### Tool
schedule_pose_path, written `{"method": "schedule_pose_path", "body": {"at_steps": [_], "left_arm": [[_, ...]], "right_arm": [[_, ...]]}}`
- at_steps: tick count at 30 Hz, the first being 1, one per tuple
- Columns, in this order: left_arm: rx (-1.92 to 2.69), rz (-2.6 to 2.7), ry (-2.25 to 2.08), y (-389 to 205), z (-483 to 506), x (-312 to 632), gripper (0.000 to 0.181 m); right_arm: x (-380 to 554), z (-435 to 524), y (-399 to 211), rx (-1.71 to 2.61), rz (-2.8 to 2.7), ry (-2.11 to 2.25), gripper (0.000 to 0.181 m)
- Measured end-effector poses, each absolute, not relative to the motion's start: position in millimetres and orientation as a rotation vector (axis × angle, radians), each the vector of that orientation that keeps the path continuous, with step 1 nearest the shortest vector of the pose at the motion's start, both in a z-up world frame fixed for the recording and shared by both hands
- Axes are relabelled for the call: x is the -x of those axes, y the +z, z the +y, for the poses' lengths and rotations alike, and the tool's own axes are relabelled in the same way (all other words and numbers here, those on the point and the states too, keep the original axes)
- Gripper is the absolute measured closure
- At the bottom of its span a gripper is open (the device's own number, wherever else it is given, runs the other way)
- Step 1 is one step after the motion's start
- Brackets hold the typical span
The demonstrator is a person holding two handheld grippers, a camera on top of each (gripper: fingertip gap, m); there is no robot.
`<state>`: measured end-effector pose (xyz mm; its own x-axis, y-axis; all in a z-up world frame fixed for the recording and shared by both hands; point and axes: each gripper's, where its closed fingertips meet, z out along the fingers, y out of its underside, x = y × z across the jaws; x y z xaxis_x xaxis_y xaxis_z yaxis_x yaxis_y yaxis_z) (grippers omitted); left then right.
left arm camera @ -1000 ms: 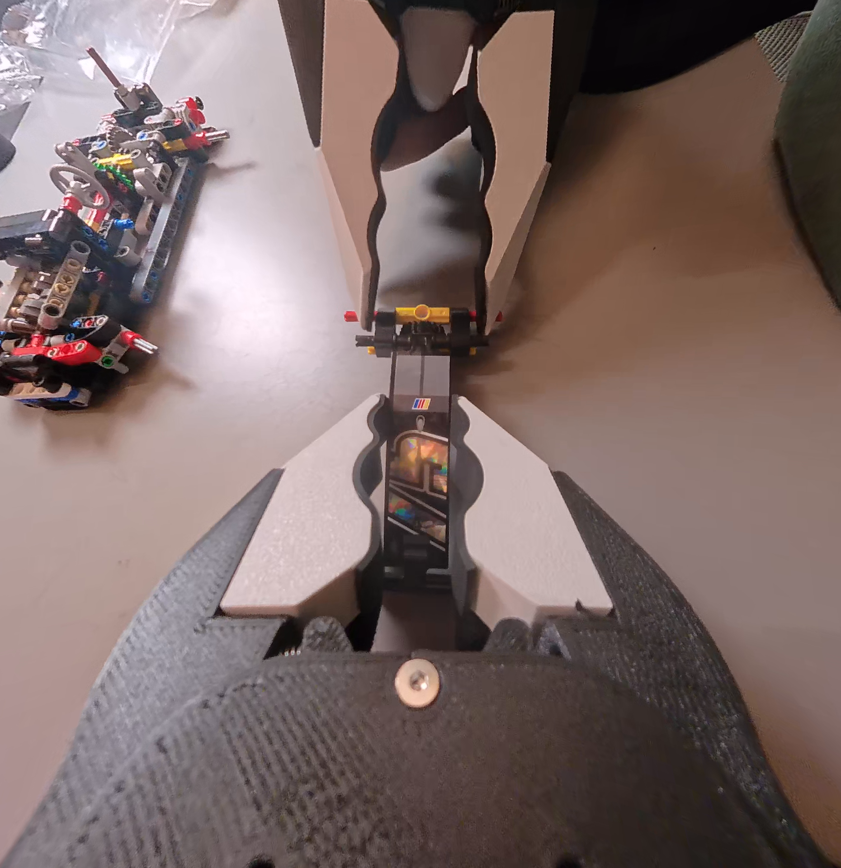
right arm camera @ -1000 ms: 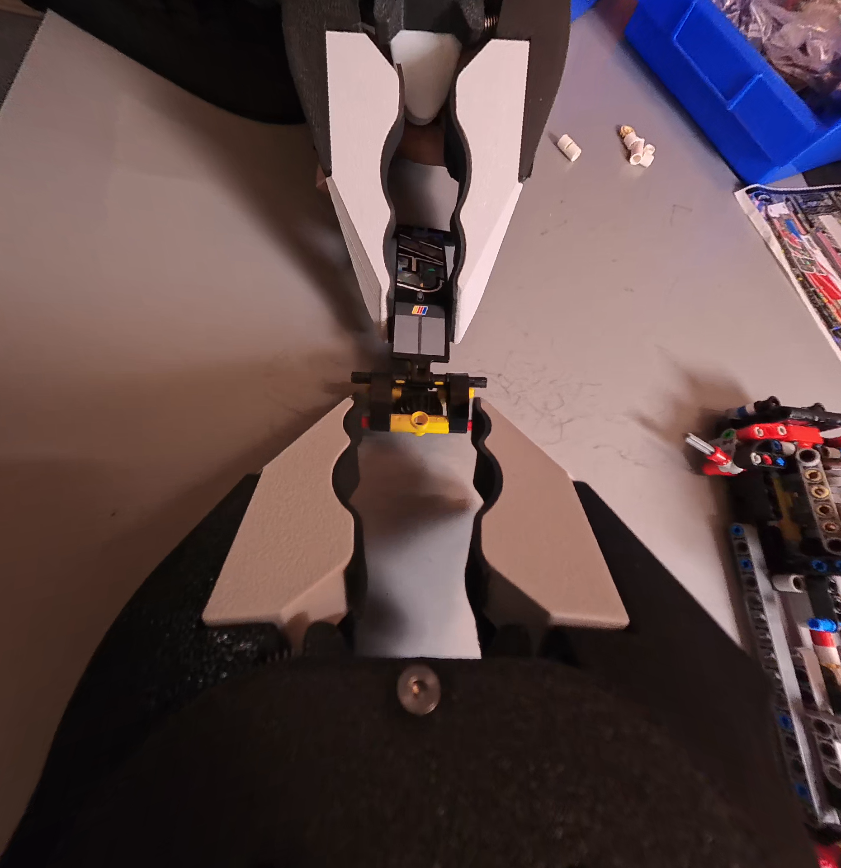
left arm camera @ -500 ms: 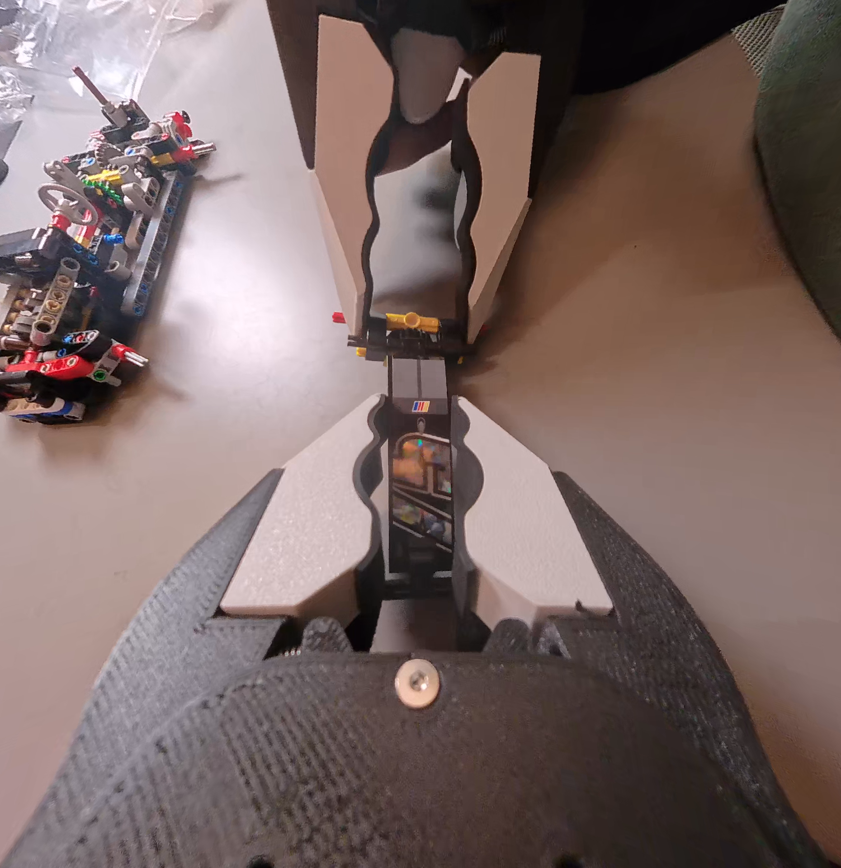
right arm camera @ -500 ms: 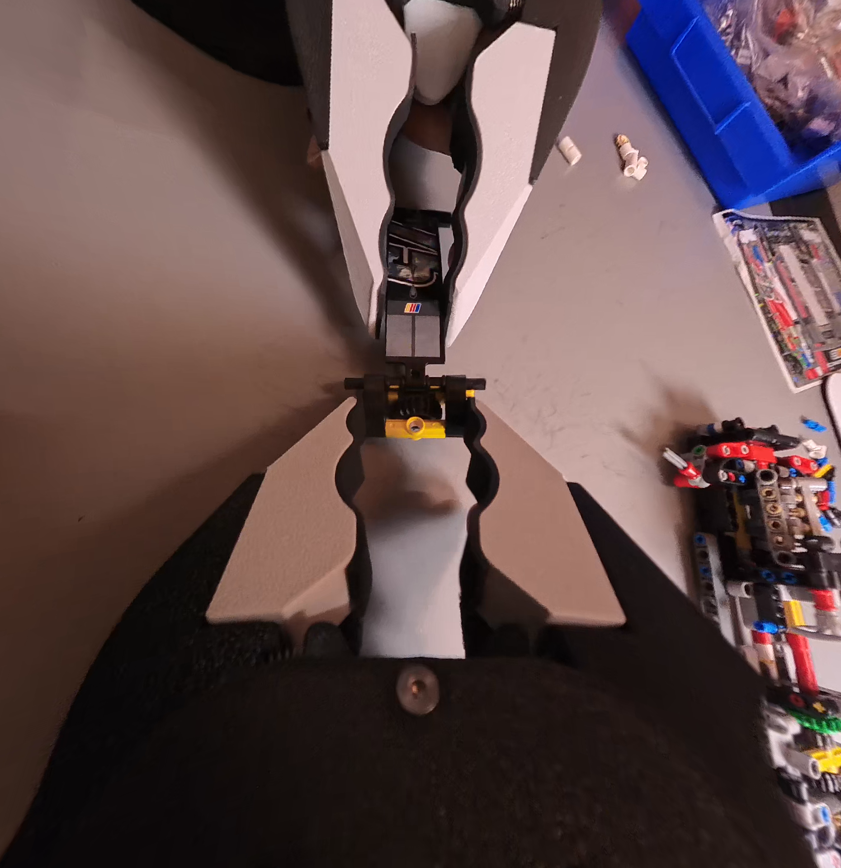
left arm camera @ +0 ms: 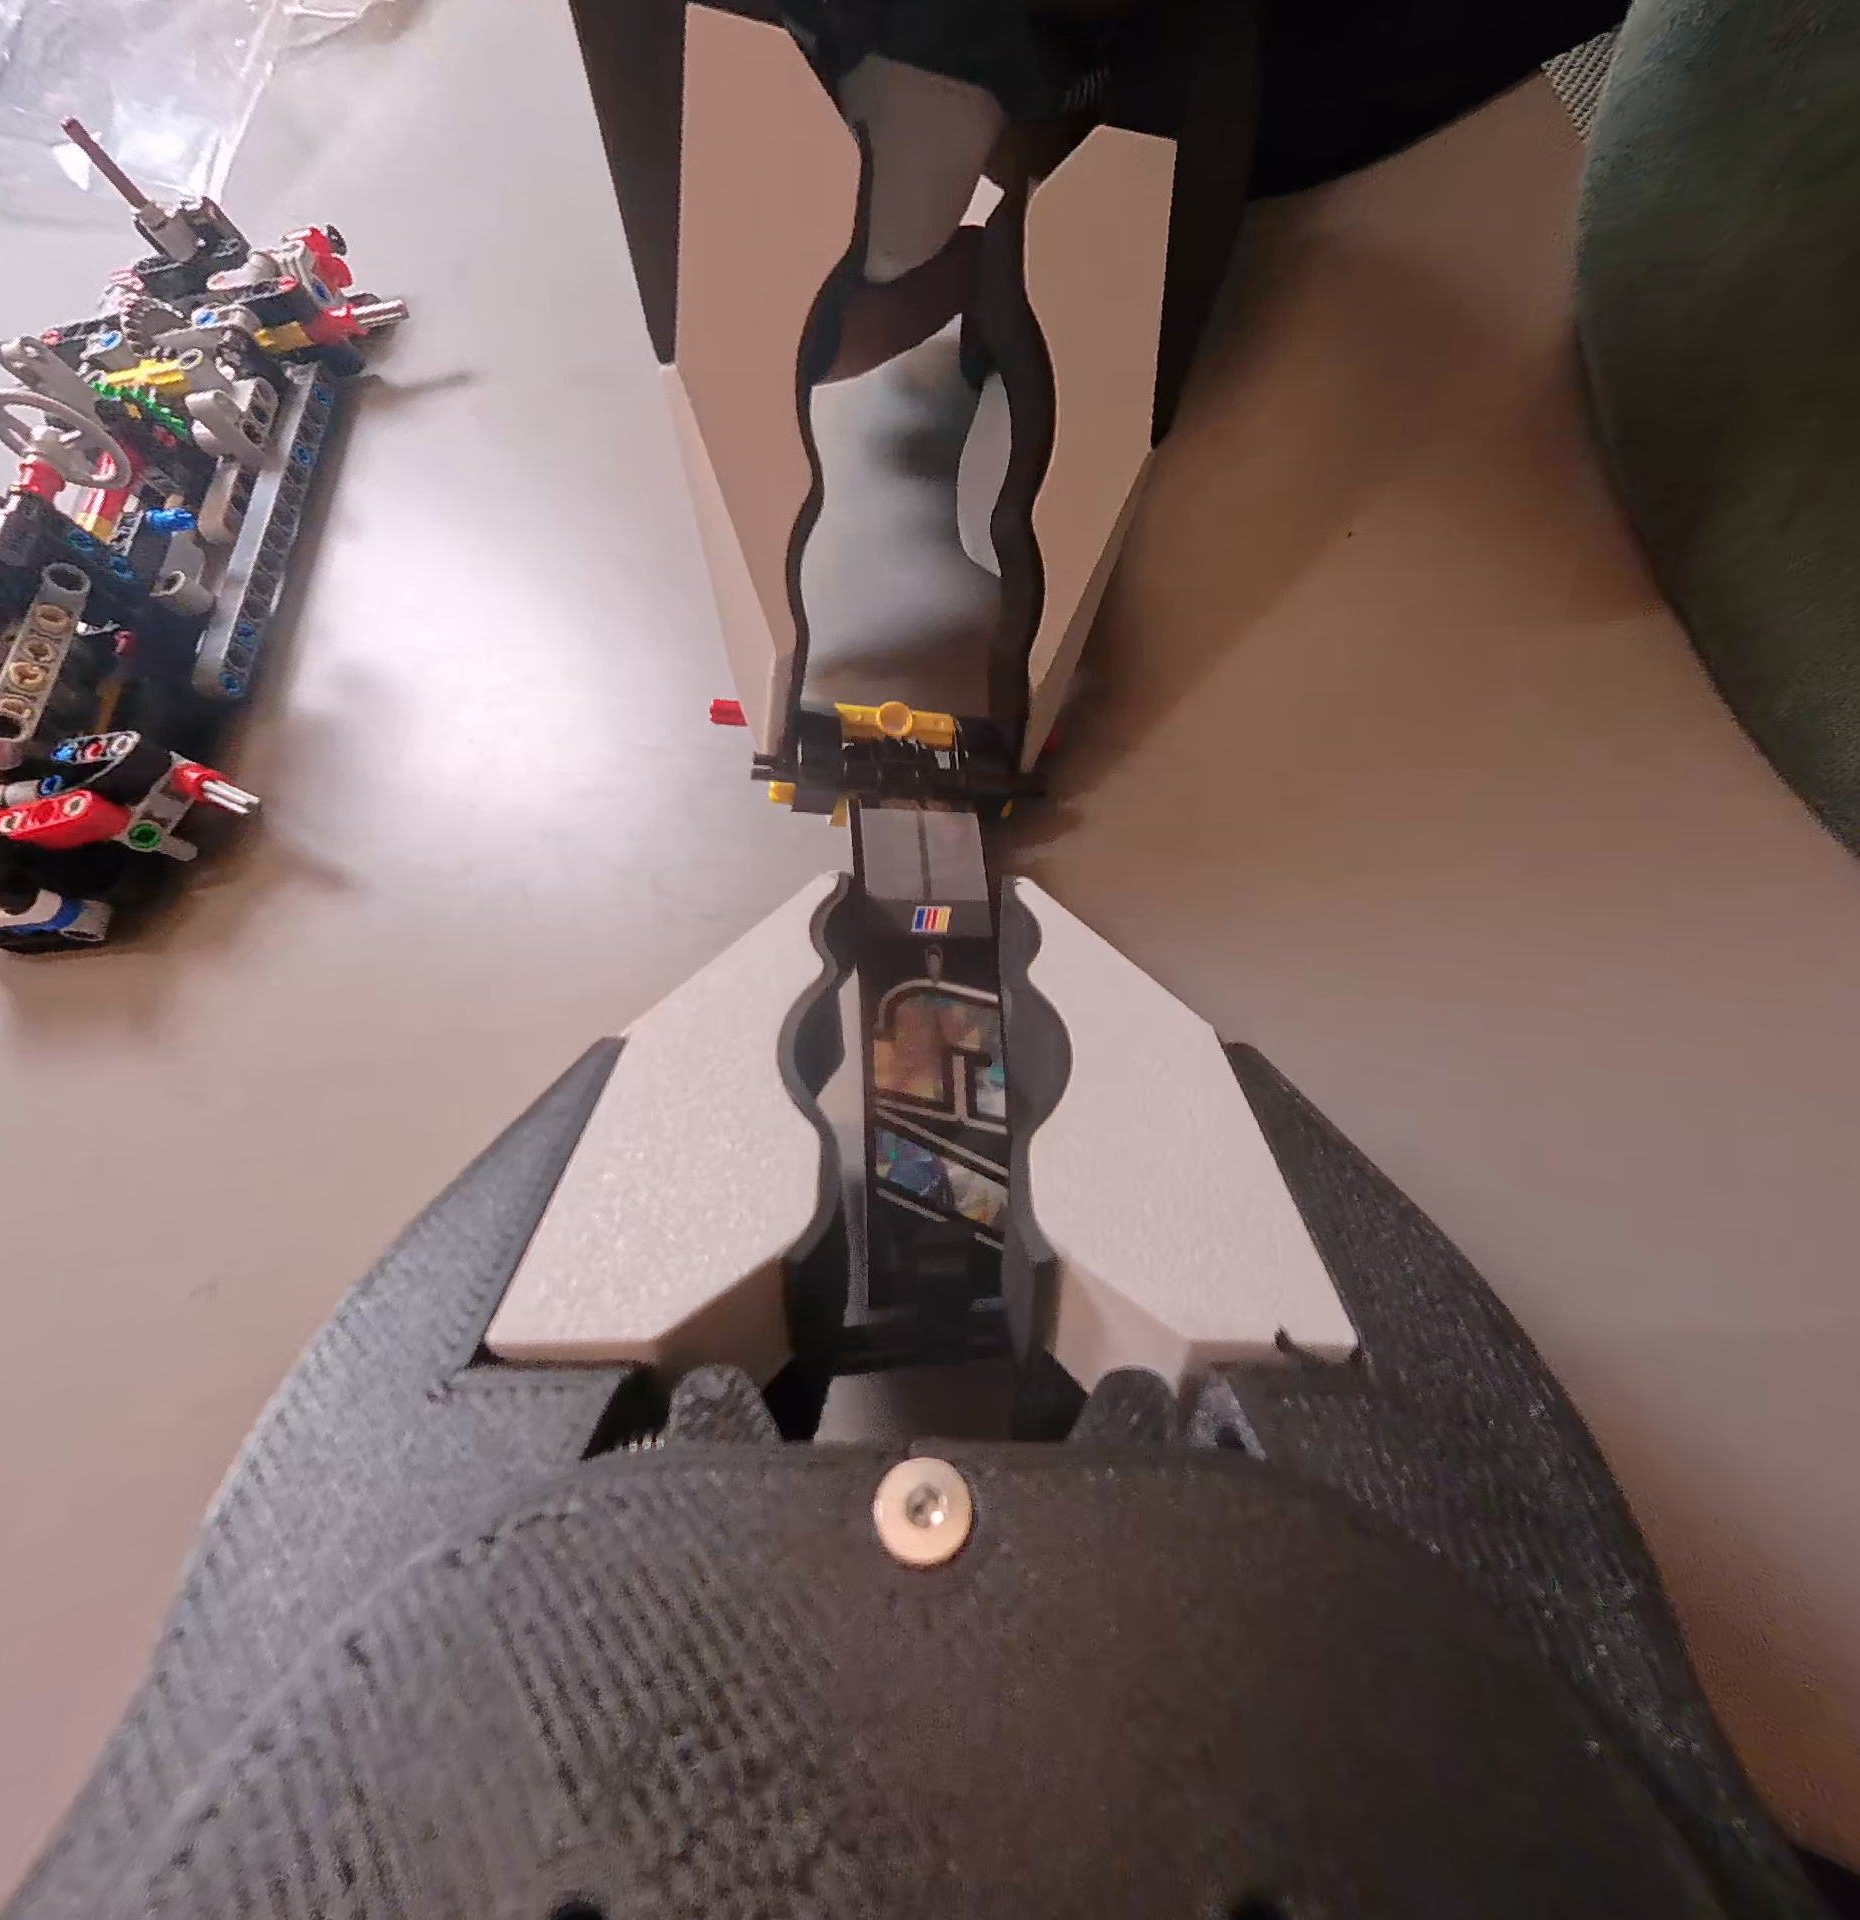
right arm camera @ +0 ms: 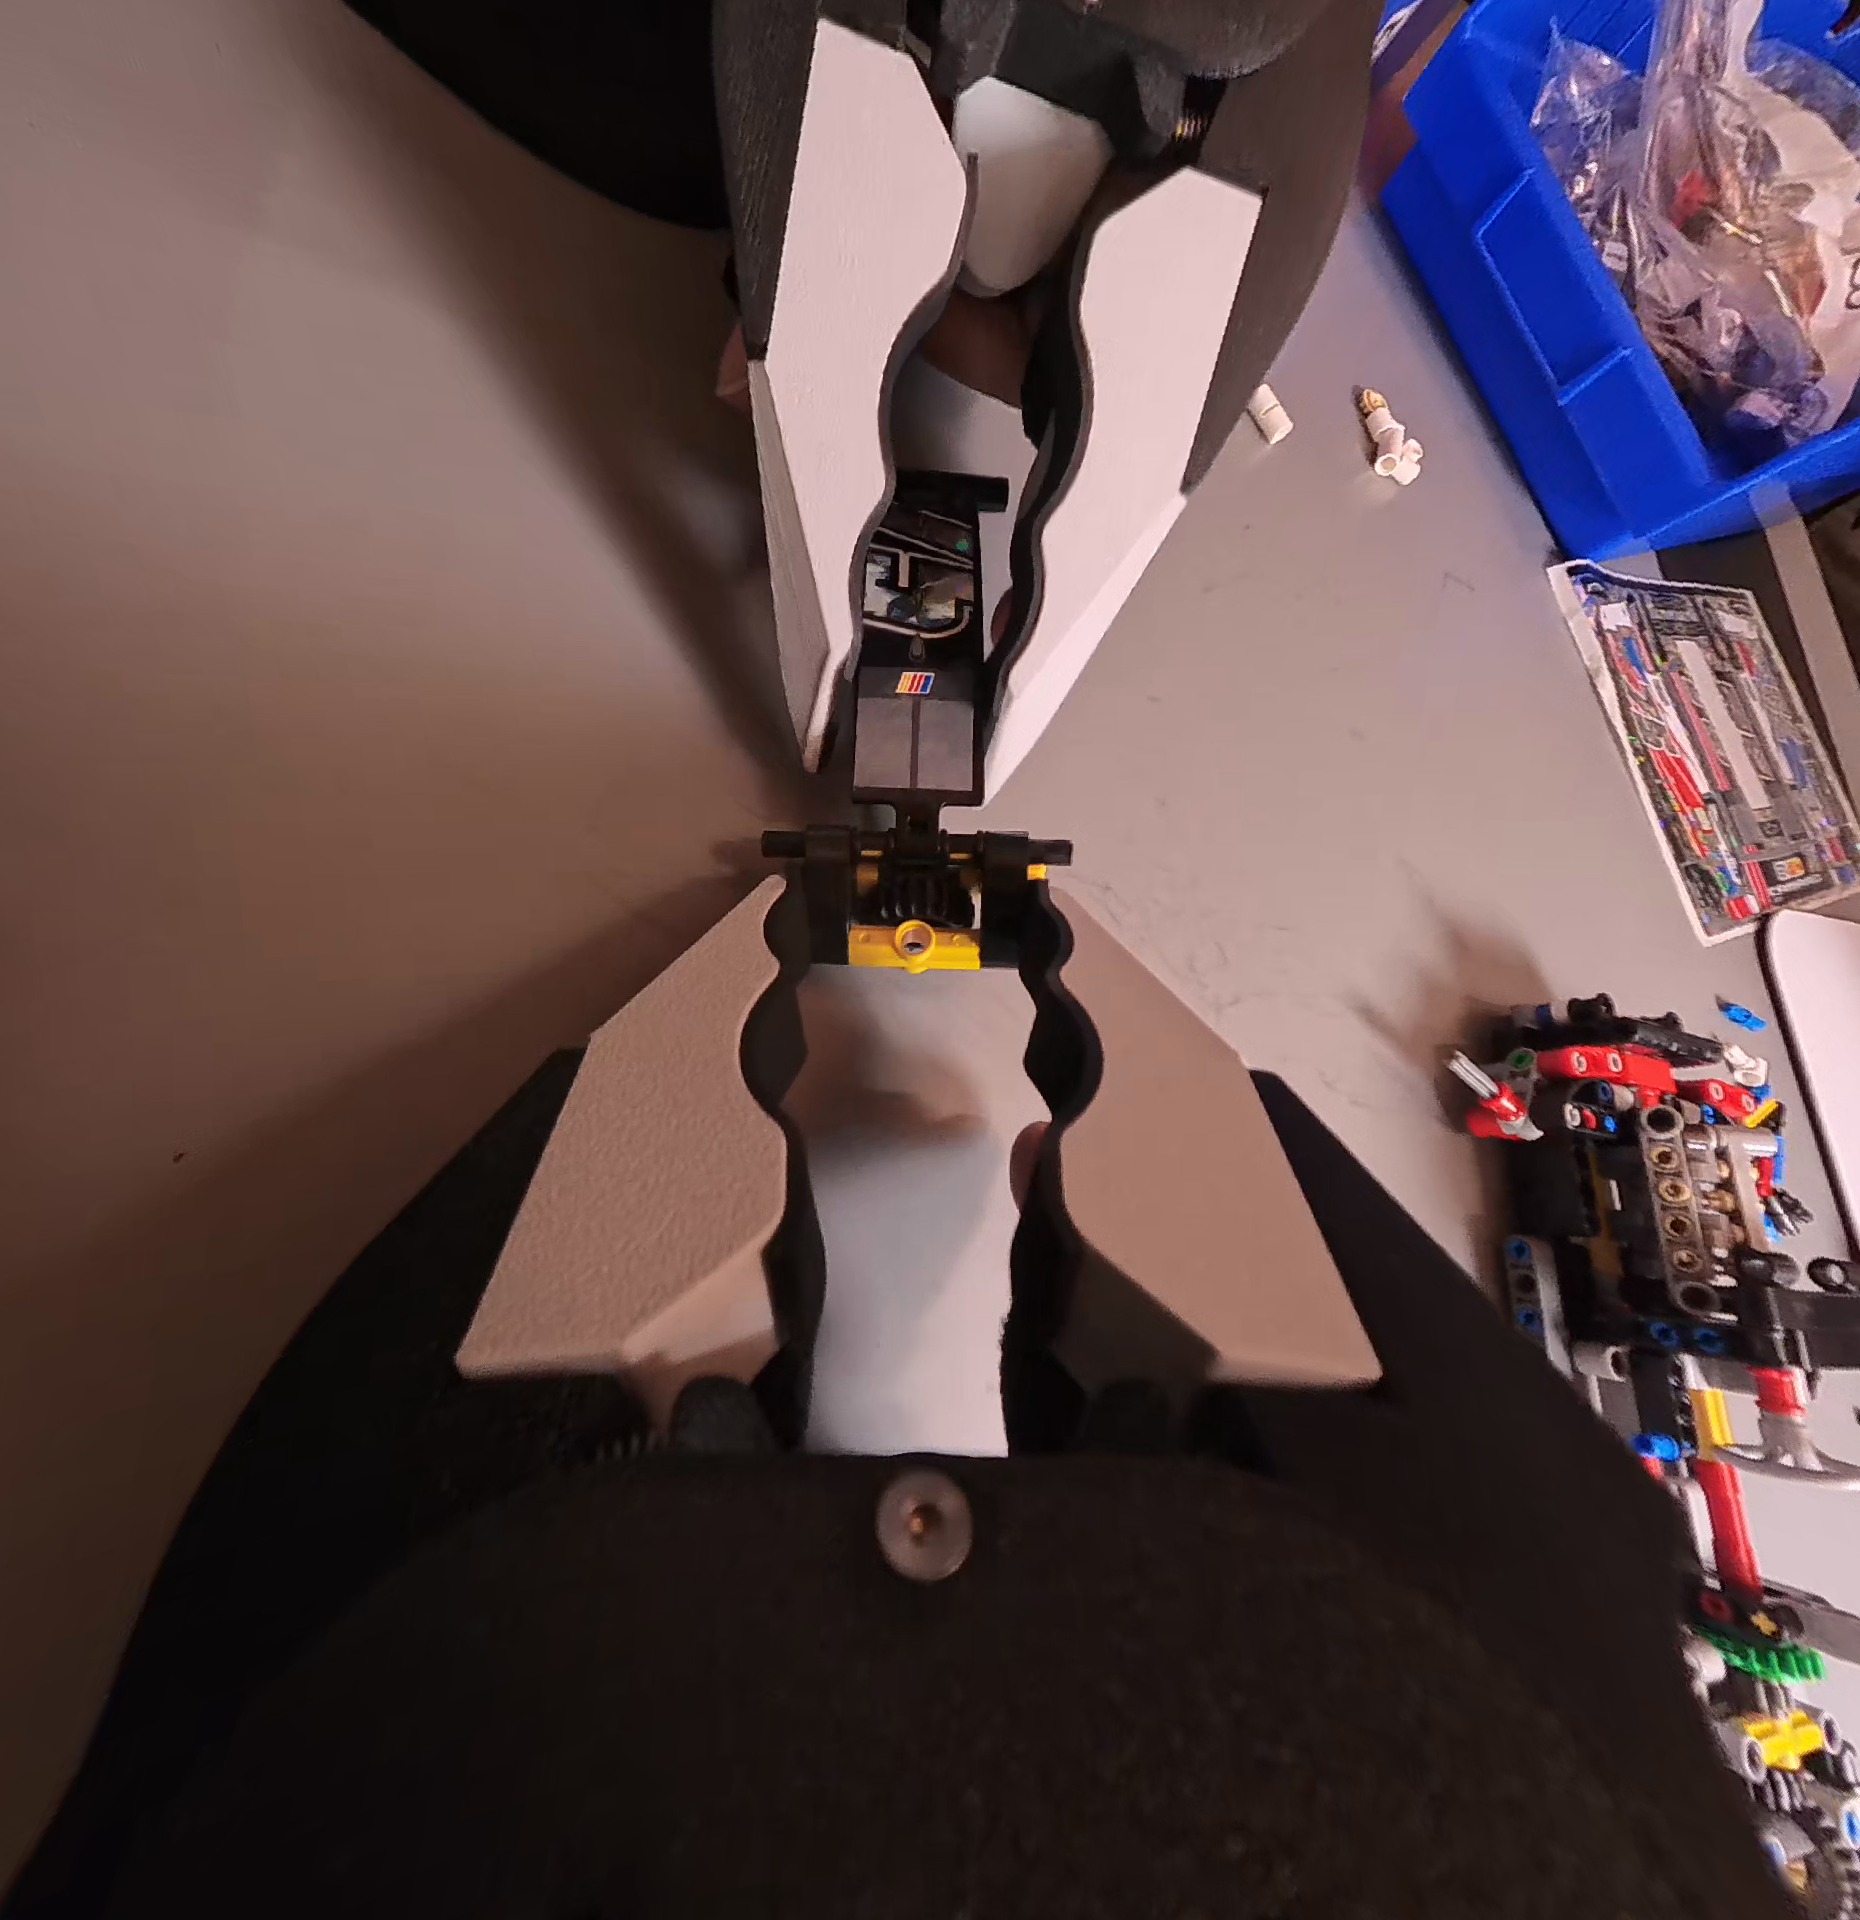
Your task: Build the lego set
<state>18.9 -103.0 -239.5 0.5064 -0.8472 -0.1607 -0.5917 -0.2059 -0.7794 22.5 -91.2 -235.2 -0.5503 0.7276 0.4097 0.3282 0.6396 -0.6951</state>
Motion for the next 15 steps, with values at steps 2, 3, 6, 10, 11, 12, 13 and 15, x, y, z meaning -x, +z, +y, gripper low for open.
{"method": "schedule_pose_path", "body": {"at_steps": [2, 3, 6, 10, 11, 12, 13, 15], "left_arm": [[1.918, 1.202, -0.373, -242.7, -103.4, -20.0, 0.156], [1.92, 1.206, -0.364, -243.7, -103.3, -20.4, 0.156], [1.92, 1.208, -0.369, -243.8, -103.5, -21.1, 0.156], [1.916, 1.212, -0.355, -243.8, -103.1, -21.6, 0.156], [1.915, 1.212, -0.354, -243.8, -102.8, -21.5, 0.156], [1.918, 1.21, -0.353, -244.1, -102.5, -21.4, 0.156], [1.918, 1.208, -0.349, -244.2, -102.0, -21.2, 0.157], [1.922, 1.204, -0.35, -244.5, -101.4, -20.9, 0.157]], "right_arm": [[-22.2, -93.3, -235.0, 0.807, -2.163, 0.731, 0.144], [-22.1, -93.7, -234.9, 0.806, -2.165, 0.729, 0.144], [-22.9, -94.2, -234.6, 0.798, -2.169, 0.725, 0.144], [-23.3, -93.9, -234.1, 0.793, -2.168, 0.711, 0.144], [-23.3, -93.9, -234.3, 0.796, -2.166, 0.717, 0.143], [-23.4, -93.7, -234.5, 0.802, -2.168, 0.723, 0.144], [-23.1, -93.4, -234.5, 0.799, -2.165, 0.721, 0.144], [-23.0, -92.9, -234.8, 0.806, -2.166, 0.734, 0.144]]}}
